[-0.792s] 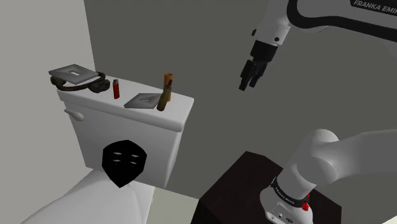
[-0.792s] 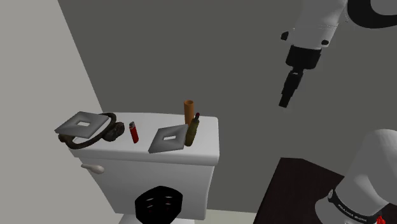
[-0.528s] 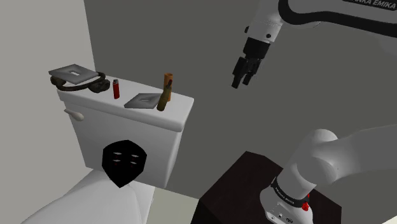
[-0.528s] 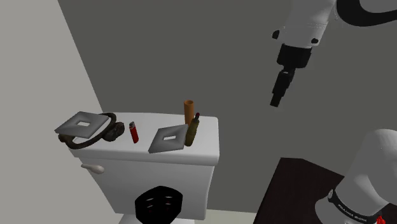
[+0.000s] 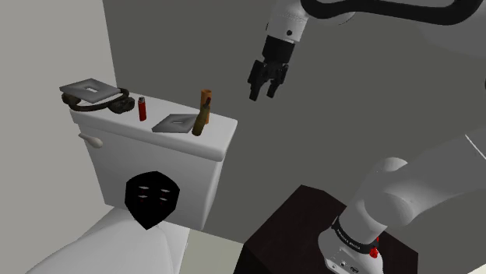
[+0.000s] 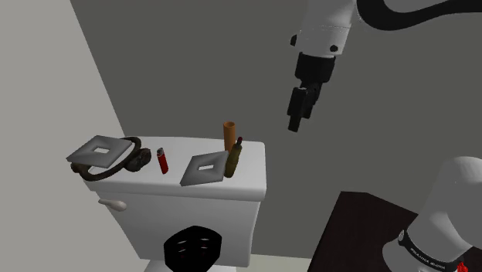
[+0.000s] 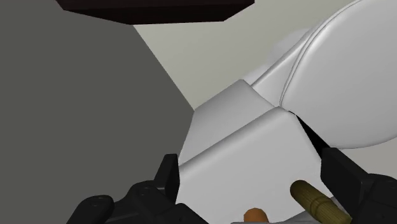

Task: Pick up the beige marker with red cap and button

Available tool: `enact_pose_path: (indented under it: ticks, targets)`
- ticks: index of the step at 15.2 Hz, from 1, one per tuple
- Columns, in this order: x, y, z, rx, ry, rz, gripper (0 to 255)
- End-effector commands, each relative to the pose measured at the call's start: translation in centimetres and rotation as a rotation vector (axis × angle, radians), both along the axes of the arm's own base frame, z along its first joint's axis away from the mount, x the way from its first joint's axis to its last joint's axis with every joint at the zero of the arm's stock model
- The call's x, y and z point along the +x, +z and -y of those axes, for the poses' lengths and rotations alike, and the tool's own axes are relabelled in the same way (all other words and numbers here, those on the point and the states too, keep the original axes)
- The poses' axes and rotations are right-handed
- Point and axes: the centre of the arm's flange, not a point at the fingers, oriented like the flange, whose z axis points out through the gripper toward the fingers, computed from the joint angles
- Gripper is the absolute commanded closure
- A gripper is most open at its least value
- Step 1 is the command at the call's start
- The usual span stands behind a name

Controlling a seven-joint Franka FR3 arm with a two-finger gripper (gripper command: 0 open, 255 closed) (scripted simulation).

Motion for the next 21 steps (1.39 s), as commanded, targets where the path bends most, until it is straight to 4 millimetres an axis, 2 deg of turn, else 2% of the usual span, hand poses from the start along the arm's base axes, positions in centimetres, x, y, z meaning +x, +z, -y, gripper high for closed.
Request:
enact_pose_path:
  ticks: [1,11,18,20,21]
  targets:
    - [1.6,0.0,-2.0,0.002,0.002,0.002,0]
    - [10.2,0.9,-11.2,0.006,0.013,0.010,0]
    - [10.2,-2.8,-11.2,0.006,0.013,0.010,0]
    - [10.2,-3.1,-11.2,0.006,0.013,0.010,0]
    - [10.3,-3.0,-11.2,0.006,0.013,0.010,255]
